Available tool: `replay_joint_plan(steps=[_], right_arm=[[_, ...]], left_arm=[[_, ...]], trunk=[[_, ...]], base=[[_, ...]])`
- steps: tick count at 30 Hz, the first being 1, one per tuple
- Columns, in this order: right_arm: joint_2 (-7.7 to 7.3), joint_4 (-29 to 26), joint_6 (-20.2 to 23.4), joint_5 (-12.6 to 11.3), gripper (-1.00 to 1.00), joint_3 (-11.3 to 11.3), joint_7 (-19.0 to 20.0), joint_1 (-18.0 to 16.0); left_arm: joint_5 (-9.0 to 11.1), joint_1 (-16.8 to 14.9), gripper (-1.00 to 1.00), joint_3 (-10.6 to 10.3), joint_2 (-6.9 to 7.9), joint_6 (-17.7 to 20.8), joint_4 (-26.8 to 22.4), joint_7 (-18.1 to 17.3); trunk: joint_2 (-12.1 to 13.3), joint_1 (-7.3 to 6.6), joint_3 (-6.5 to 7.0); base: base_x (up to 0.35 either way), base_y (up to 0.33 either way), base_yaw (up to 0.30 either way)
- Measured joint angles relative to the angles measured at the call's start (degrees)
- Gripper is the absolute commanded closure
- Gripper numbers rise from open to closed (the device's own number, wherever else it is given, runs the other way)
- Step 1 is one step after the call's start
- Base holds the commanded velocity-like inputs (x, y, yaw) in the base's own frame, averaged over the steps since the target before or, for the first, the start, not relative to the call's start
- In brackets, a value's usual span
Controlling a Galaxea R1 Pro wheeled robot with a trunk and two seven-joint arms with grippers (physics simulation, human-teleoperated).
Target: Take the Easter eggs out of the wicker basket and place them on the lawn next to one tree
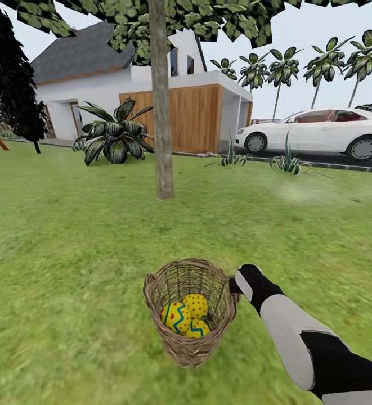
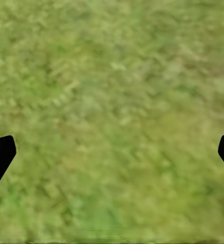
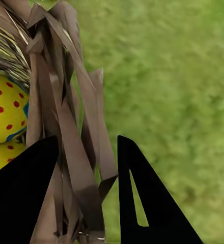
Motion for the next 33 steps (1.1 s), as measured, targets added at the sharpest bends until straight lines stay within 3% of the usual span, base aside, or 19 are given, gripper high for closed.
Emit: replay_joint_plan(steps=[33], right_arm=[[0.03, -0.76, -0.06, -0.01, 1.00, 0.51, 0.27, 0.08]], left_arm=[[-0.51, -0.03, -1.00, 0.05, -0.01, 0.05, 0.82, 0.02]], trunk=[[12.03, -6.59, 5.39]], base=[[0.000, 0.000, 0.000]])
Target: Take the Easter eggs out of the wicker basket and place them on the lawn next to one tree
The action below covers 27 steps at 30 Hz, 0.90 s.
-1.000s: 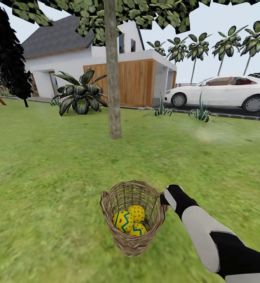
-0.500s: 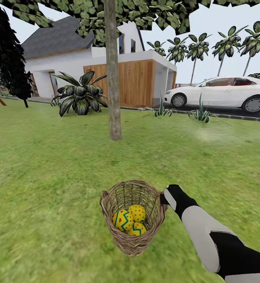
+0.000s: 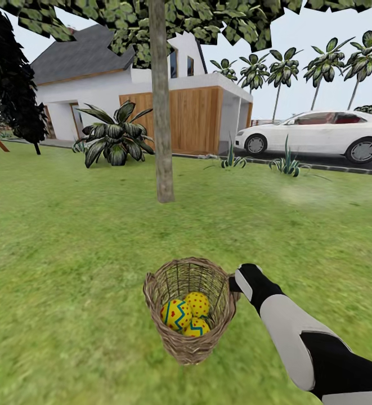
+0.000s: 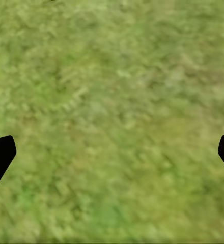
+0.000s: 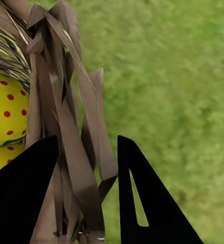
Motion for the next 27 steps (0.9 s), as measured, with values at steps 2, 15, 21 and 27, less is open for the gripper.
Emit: replay_joint_plan(steps=[2, 15, 21, 27], right_arm=[[0.07, -0.08, 0.02, 0.07, 1.00, -0.17, -0.02, 0.00], [0.45, -0.26, 0.01, -0.09, 1.00, -0.23, -0.18, 0.00], [0.55, -0.18, 0.08, 0.18, 1.00, -0.07, -0.12, 0.00], [0.66, -0.17, 0.01, -0.12, 1.00, -0.09, -0.09, 0.01]], left_arm=[[0.00, 0.00, -1.00, 0.02, 0.00, -0.03, 0.00, -0.02], [-0.04, 0.00, -1.00, 0.03, 0.00, 0.03, 0.00, -0.03], [-0.04, 0.01, -1.00, 0.03, 0.00, 0.03, 0.00, -0.03], [0.03, 0.01, -1.00, -0.04, 0.00, 0.16, -0.09, 0.01]], trunk=[[0.80, -0.44, 0.36], [6.02, -3.30, 2.69], [8.42, -4.61, 3.75], [8.44, -4.62, 3.69]], base=[[0.000, 0.000, 0.005], [0.000, 0.000, 0.012], [0.000, 0.000, 0.070], [0.001, 0.000, 0.262]])
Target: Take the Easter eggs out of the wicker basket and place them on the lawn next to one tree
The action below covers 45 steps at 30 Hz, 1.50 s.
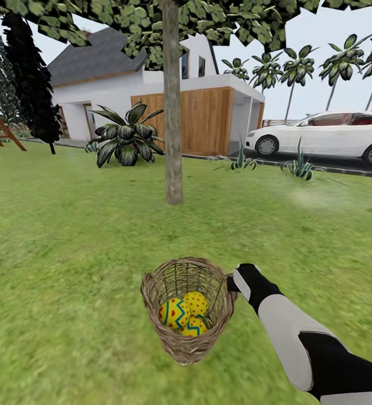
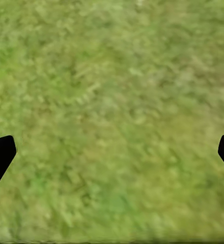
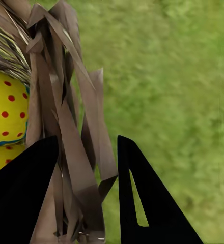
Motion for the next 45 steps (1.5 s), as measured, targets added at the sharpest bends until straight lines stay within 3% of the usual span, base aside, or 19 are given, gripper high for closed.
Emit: replay_joint_plan(steps=[21, 32, 45], right_arm=[[0.05, 0.17, 0.06, 0.08, 1.00, 0.07, 0.02, 0.01], [0.06, 0.18, 0.04, 0.16, 1.00, 0.08, 0.07, 0.00], [0.06, 0.26, 0.03, 0.06, 1.00, 0.12, 0.09, 0.00]], left_arm=[[0.00, 0.00, -1.00, 0.08, -0.08, -0.20, 0.00, -0.29], [0.10, 0.00, -1.00, 0.08, -0.09, 0.28, -0.16, -0.33], [0.01, -0.01, -1.00, 0.07, -0.09, 0.46, 0.00, -0.29]], trunk=[[0.00, -0.03, -0.36], [0.00, -0.01, -0.44], [5.20, -2.85, 1.89]], base=[[0.288, 0.136, 0.276], [0.240, 0.092, 0.036], [0.004, 0.001, 0.000]])
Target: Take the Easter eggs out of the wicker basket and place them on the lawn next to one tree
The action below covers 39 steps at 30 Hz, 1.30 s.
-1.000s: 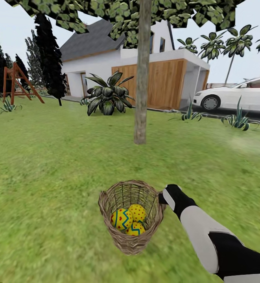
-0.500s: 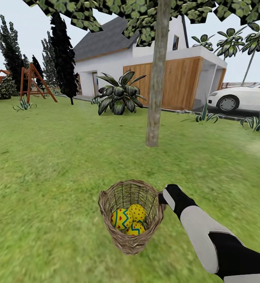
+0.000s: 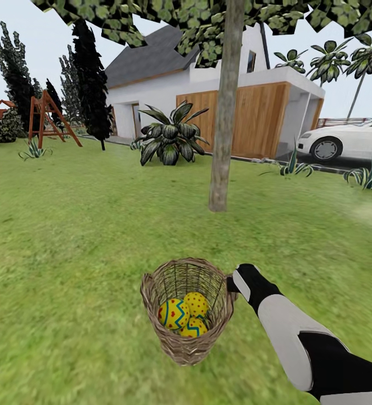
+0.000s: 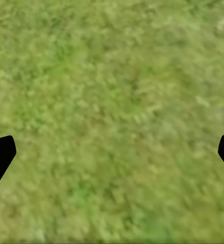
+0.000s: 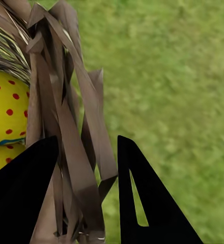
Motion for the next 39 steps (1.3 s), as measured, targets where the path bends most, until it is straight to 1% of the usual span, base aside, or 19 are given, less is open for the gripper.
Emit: replay_joint_plan(steps=[20, 22, 25, 26, 28, 31, 39], right_arm=[[0.00, 0.01, 0.00, 0.01, 1.00, 0.02, 0.00, 0.00], [0.00, 0.00, 0.01, 0.03, 1.00, 0.02, 0.00, 0.00], [0.00, 0.01, -0.02, 0.03, 1.00, 0.02, 0.00, 0.00], [0.00, 0.00, -0.02, 0.02, 1.00, 0.01, 0.00, 0.00], [0.00, 0.01, 0.01, 0.04, 1.00, 0.03, 0.00, 0.00], [0.00, 0.00, -0.02, 0.03, 1.00, 0.02, 0.00, 0.00], [0.00, 0.00, 0.02, 0.05, 1.00, 0.03, 0.00, 0.00]], left_arm=[[-0.18, 0.05, -1.00, -0.07, -0.02, -0.64, 0.09, -0.06], [-0.14, 0.08, -1.00, -0.03, -0.35, -0.66, 0.09, -0.09], [-0.01, 0.09, -1.00, 0.00, -1.24, -0.67, 0.16, -0.06], [0.00, 0.09, -1.00, 0.00, -1.41, -0.69, 0.33, -0.04], [-0.04, 0.10, -1.00, 0.01, -1.58, -1.18, 2.22, -0.05], [-0.09, 0.09, -1.00, 0.00, -1.64, -2.90, 4.23, -0.20], [-0.17, 0.09, -1.00, 0.00, -1.61, -3.33, 4.64, -0.61]], trunk=[[8.02, -4.39, 3.59], [8.83, -4.83, 3.95], [10.03, -5.49, 4.49], [10.43, -5.71, 4.67], [11.23, -6.15, 5.03], [12.44, -6.81, 5.57], [15.65, -8.57, 7.00]], base=[[0.000, 0.000, 0.000], [0.000, 0.000, 0.000], [0.000, 0.000, 0.000], [0.000, 0.000, 0.000], [0.000, 0.000, 0.000], [0.000, 0.000, 0.000], [0.000, 0.000, 0.000]])
